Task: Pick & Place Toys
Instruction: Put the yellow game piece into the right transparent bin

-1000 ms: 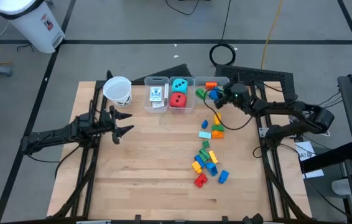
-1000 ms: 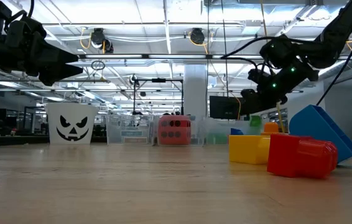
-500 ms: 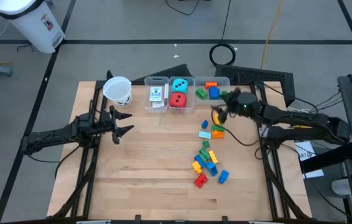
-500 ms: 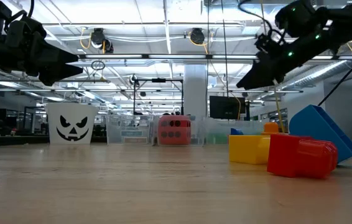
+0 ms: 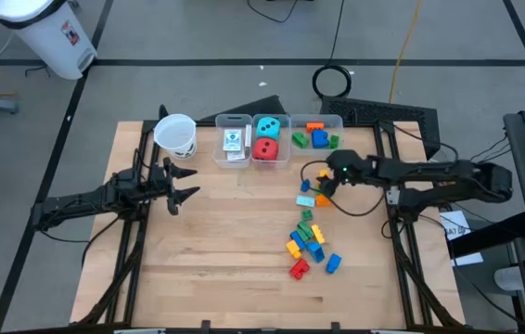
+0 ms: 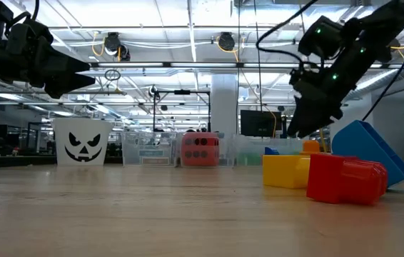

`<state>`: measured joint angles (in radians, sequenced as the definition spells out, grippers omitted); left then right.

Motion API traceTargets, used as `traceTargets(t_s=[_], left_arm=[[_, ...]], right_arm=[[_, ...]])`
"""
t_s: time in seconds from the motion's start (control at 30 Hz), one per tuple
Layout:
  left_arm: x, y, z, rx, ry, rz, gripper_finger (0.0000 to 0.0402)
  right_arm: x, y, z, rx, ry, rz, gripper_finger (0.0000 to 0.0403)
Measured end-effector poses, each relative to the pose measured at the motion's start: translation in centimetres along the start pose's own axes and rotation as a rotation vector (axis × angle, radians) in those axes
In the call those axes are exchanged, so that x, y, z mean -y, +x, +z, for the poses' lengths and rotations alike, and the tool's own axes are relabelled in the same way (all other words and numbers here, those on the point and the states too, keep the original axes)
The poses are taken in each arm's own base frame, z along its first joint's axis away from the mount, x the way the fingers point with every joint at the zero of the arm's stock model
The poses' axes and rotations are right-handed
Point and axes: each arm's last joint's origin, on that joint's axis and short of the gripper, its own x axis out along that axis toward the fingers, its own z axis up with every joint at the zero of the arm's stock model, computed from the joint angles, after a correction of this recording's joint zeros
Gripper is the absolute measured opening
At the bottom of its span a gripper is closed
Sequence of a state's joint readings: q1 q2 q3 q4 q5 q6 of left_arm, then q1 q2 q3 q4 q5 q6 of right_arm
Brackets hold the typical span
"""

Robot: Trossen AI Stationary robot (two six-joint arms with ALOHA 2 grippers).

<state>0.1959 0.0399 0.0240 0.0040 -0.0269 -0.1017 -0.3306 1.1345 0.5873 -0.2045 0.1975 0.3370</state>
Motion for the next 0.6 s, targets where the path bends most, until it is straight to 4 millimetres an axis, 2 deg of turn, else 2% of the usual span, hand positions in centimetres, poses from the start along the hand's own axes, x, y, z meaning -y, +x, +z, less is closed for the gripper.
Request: traceTargets(t_s=[0.27,0.6], left_arm=[[0.0,0.0,0.0,0.0,0.0,0.0,0.0287],[0.0,0.0,0.0,0.0,0.0,0.0,0.0287]], right_arm=[[0.1,2.7,-1.2,-0.096,0.087,-0.12,0.0279],[0.1,4.5,-2.0,-0.154,0.108,-0.168,0.0277]])
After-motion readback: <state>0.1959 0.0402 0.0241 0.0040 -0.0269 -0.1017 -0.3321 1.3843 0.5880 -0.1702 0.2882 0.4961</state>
